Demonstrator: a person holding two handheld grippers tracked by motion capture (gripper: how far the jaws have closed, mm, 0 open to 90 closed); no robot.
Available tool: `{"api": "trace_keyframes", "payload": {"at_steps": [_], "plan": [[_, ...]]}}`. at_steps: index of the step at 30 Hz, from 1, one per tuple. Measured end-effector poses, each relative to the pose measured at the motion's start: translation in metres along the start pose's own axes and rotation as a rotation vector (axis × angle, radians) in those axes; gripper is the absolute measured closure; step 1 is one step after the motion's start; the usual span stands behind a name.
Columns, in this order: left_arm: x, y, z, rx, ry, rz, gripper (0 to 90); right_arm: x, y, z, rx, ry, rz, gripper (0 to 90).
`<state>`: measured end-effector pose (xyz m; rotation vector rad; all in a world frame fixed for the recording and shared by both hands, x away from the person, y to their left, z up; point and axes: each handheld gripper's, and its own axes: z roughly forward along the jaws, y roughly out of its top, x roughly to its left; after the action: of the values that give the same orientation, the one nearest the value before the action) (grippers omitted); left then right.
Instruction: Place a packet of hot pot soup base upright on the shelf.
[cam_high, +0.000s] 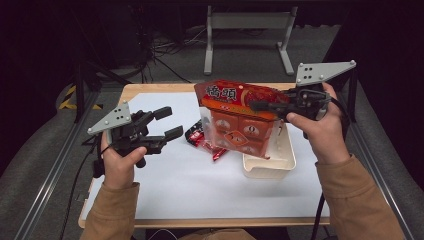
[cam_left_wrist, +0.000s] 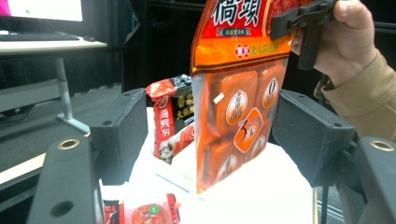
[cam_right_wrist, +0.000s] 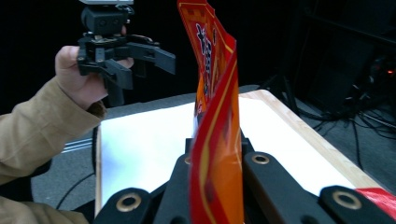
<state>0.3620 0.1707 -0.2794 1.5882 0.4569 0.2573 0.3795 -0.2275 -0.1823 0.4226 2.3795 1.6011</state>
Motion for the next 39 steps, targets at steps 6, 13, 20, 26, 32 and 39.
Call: {"api": "trace_keyframes", "payload": {"at_steps": [6, 13, 20, 26, 32, 39], "plan": [[0.007, -0.004, 0.000, 0.013, 0.017, -0.020, 25.3, -0.013, -0.004, -0.004, -0.003, -0.031, 0.014, 90.0], [0.015, -0.009, 0.000, 0.024, 0.043, -0.033, 22.5, -0.029, -0.010, -0.011, -0.014, -0.074, 0.031, 90.0], [0.019, -0.013, 0.001, 0.052, 0.074, -0.030, 21.4, -0.040, -0.018, -0.014, -0.022, -0.105, 0.049, 90.0], [0.021, -0.014, -0.001, 0.071, 0.092, -0.025, 21.4, -0.044, -0.022, -0.018, -0.030, -0.135, 0.070, 90.0], [0.023, -0.016, -0.002, 0.078, 0.101, -0.028, 21.4, -0.047, -0.028, -0.024, -0.050, -0.165, 0.097, 90.0], [0.026, -0.018, -0.003, 0.084, 0.106, -0.033, 21.3, -0.049, -0.037, -0.030, -0.069, -0.198, 0.131, 90.0]]}}
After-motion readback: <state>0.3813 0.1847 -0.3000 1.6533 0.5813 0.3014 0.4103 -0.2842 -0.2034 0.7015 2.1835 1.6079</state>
